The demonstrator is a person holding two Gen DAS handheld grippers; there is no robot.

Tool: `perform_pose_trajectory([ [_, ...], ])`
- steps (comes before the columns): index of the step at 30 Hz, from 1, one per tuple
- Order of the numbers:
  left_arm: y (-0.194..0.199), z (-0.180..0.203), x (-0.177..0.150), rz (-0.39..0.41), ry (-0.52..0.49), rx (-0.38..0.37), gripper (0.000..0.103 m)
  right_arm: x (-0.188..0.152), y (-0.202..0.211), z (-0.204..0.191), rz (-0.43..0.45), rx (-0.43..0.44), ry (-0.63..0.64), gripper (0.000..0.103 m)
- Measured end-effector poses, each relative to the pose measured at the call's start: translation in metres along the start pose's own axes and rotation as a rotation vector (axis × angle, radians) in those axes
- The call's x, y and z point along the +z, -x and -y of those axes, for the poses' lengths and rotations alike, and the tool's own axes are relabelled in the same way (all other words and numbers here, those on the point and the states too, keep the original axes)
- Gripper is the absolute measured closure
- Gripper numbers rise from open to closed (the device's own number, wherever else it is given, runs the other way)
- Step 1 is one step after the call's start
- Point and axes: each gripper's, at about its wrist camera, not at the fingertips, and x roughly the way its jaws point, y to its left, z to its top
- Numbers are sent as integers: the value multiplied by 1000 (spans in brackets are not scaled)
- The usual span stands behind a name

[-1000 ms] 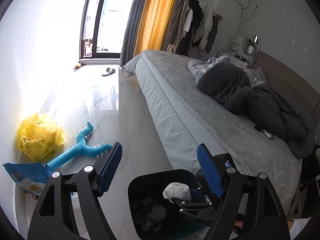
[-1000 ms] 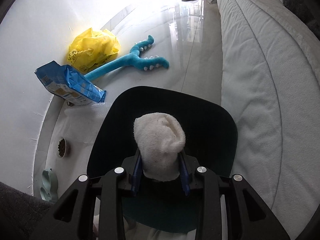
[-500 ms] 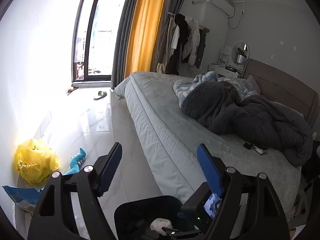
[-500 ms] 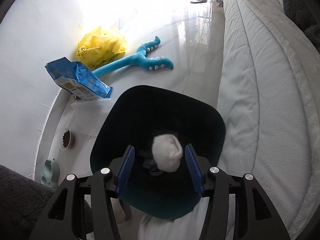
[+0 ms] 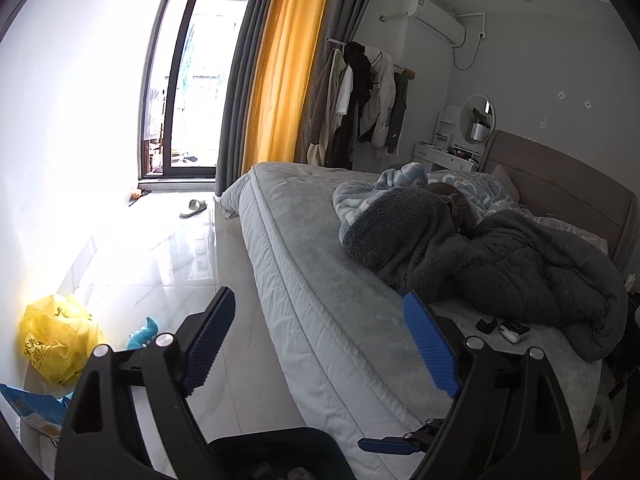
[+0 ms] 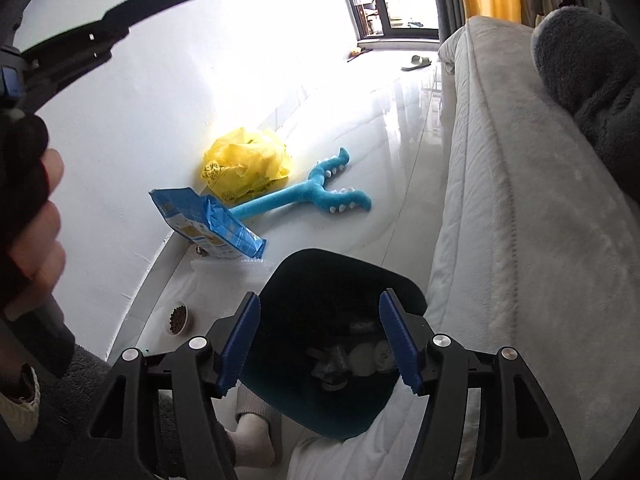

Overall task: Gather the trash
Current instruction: 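Move both open tools back toward the remaining items on the bed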

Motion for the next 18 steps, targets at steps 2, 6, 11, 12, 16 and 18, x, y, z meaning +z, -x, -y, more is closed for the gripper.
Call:
perform_pose_trajectory([
  [2,-4,6,-1,-5,-11,-3,12,1,14,11,33,-15,-9,39],
  [6,-13,22,-3,-9,-22,-22,10,-1,35,35,81,-58,-42,37],
  [11,-25,40,0,-12,-20,-42,8,-6,56,65,127,-104,-83,36],
  [12,-28,45,1,-15,-17,-45,8,-8,60,71,137,-110,-90,36],
  [16,-40,61,-1,-28,-17,-61,7,-15,77,92,174,-141,-115,34],
  [18,-46,70,-2,-34,-23,-71,7,-19,83,100,189,-168,-117,32],
])
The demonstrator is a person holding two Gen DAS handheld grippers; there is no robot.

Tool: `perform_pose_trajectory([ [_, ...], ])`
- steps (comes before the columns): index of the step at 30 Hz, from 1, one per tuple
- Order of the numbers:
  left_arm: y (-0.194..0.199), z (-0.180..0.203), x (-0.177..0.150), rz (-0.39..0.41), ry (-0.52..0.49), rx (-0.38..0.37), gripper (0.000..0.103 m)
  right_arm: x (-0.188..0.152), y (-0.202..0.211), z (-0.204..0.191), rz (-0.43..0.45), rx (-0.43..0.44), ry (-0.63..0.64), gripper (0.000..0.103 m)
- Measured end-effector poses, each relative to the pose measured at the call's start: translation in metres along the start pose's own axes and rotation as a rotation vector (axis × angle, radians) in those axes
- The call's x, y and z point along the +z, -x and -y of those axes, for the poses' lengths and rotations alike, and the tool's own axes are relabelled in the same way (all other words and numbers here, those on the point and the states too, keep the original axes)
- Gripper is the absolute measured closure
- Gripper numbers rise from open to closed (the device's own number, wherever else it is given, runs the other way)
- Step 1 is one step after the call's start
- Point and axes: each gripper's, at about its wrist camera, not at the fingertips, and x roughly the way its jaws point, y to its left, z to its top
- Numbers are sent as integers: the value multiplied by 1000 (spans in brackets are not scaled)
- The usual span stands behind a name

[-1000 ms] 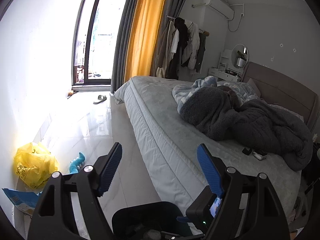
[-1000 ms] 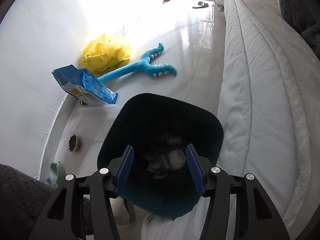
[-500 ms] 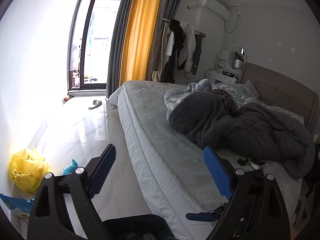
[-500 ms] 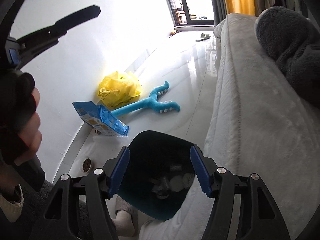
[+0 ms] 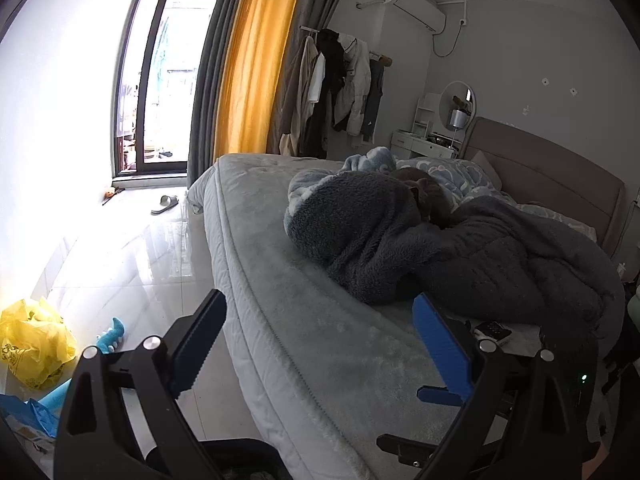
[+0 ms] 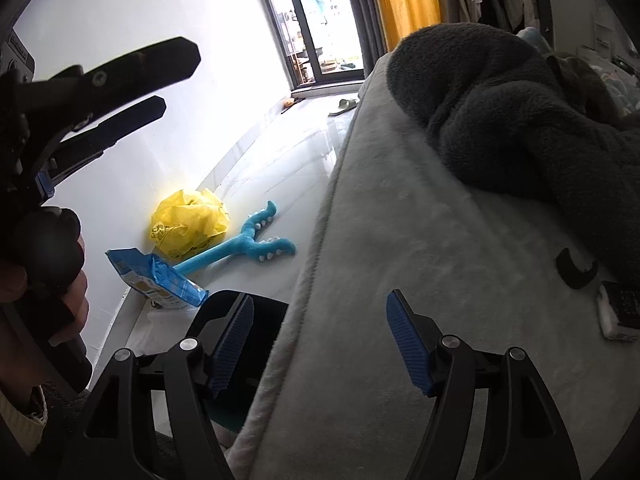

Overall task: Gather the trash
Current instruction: 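Move both open tools back toward the remaining items on the bed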

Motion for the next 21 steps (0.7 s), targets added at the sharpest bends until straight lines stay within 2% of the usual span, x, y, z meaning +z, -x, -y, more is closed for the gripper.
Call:
perform_pose_trajectory([
  [9,-41,37,-4,-56,-17,-61,7,-2,20,59,49,-87,-58,25],
  [21,-92,93,-10,-121,-84,-135,7,-13,35,155,86,-284,-153,20],
])
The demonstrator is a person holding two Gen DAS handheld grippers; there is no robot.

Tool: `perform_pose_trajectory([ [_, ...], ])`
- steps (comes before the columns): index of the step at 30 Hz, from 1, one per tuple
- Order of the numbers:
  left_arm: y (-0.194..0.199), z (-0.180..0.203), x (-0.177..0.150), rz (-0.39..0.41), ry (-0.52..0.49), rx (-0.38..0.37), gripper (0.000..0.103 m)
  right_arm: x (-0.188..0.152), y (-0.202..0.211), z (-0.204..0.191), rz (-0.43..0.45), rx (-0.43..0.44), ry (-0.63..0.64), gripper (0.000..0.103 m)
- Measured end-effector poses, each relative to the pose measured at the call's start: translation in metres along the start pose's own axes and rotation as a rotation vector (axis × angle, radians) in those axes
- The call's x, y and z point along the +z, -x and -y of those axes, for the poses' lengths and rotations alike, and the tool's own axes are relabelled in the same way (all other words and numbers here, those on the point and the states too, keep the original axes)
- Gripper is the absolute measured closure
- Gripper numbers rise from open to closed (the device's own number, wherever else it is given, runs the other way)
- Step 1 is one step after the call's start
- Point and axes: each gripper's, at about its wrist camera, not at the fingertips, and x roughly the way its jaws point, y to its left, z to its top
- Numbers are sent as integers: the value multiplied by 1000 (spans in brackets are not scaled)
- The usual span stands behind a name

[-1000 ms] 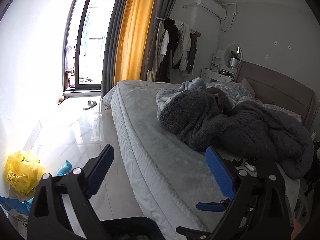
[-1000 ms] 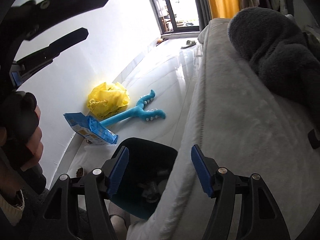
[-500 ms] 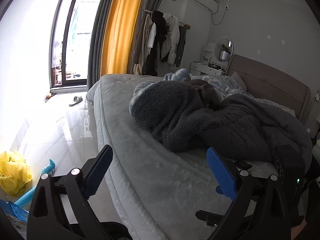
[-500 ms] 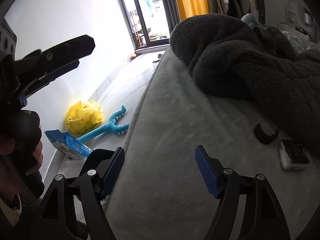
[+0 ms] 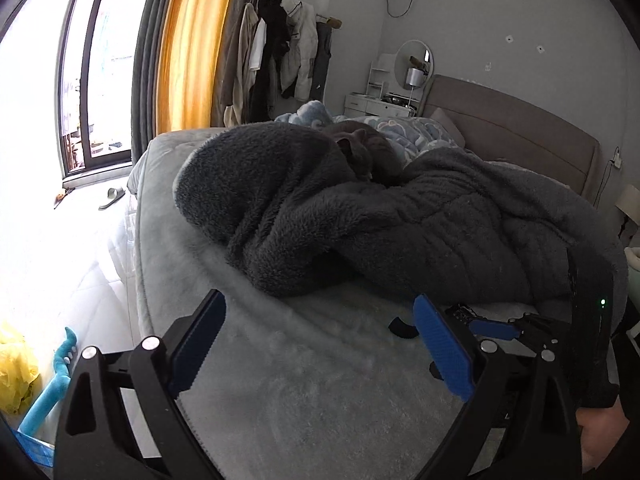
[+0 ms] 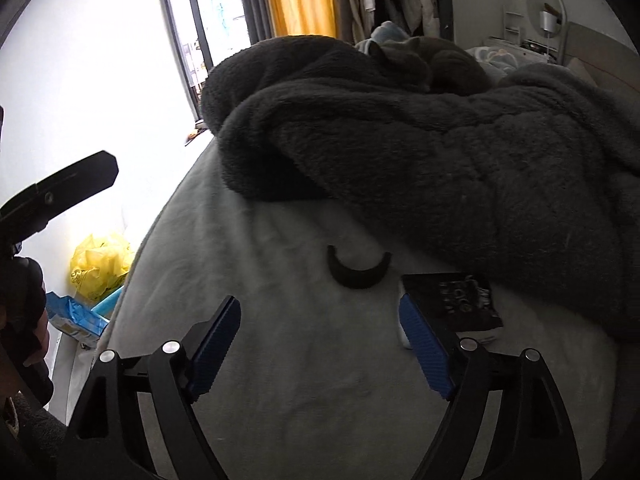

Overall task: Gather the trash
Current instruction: 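Move both open tools back toward the remaining items on the bed, then grasp the black Face tissue packet with the right tool while the left tool grasps the black curved piece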

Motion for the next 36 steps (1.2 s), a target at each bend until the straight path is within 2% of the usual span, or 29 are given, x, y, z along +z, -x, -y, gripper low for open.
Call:
perform_pose_trajectory([
  [4,-19,10,-1,-37,6,-34,7,-1,-4,25,-2,-46,-40,19],
  [10,-45,34,-9,-96,-49,-78,7,1,-15,53,-17,-82,-97,18],
  [17,-73,56,-17,-170,-92,-134,7,-1,-37,72,-78,-120,-144,18],
  [22,-92,66,-23,-212,-95,-161,7,0,-51,76,-116,-98,-151,18],
  [23,-96,67,-24,-222,-91,-159,7,1,-53,76,-119,-92,-151,19],
  [24,-100,68,-25,-233,-85,-158,7,1,-54,77,-122,-74,-159,26],
  [27,-108,69,-25,-247,-64,-168,7,1,-55,79,-134,-63,-154,31],
  [31,-118,73,-26,-258,-45,-175,9,1,-48,81,-136,-67,-121,32],
  [36,-129,80,-30,-288,-55,-146,14,1,-34,98,-119,-28,-159,32],
])
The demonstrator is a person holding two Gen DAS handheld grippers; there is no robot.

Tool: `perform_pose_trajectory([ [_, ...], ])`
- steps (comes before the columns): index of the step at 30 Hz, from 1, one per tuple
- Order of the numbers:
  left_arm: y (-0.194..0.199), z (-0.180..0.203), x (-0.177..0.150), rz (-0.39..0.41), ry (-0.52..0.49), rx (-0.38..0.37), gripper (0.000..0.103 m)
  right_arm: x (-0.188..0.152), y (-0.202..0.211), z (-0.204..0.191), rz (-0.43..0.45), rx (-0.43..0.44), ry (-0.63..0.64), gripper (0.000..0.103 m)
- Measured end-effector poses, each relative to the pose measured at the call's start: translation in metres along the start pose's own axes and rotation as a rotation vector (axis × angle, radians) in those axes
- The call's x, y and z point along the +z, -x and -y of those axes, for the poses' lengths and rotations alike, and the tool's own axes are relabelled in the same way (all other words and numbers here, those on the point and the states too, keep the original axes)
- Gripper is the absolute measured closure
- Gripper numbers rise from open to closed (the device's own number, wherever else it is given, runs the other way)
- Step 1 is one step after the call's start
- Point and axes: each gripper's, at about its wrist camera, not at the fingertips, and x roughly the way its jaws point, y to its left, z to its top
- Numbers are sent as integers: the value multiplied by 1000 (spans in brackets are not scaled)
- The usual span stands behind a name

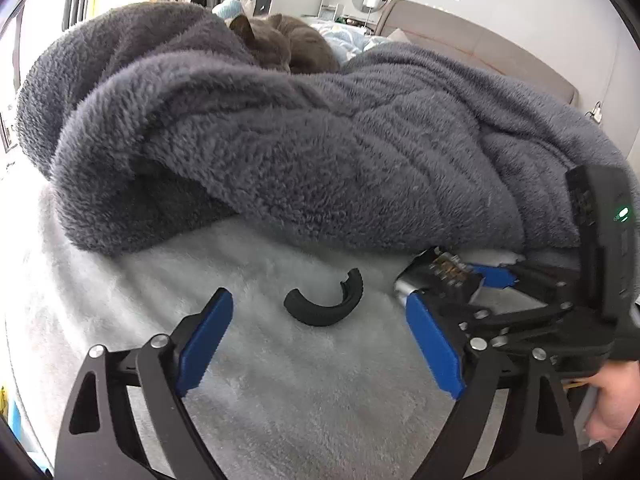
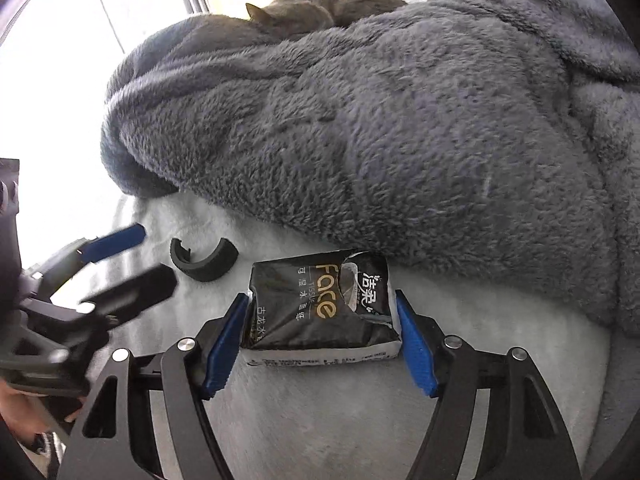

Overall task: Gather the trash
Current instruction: 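Grasp the black Face tissue packet with the right tool while the left tool grasps the black curved piece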

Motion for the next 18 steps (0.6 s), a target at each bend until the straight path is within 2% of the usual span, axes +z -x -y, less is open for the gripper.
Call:
perform_pose_trajectory([
  [11,-24,7,3,-59,42,8,27,2,30,17,34,-27,27,31],
  [14,-32,8,4,-74,64,7,34,0,38,26,37,-25,22,31],
  [18,-42,6,7,-84,98,22,52,-4,43,32,32,-36,31,31],
])
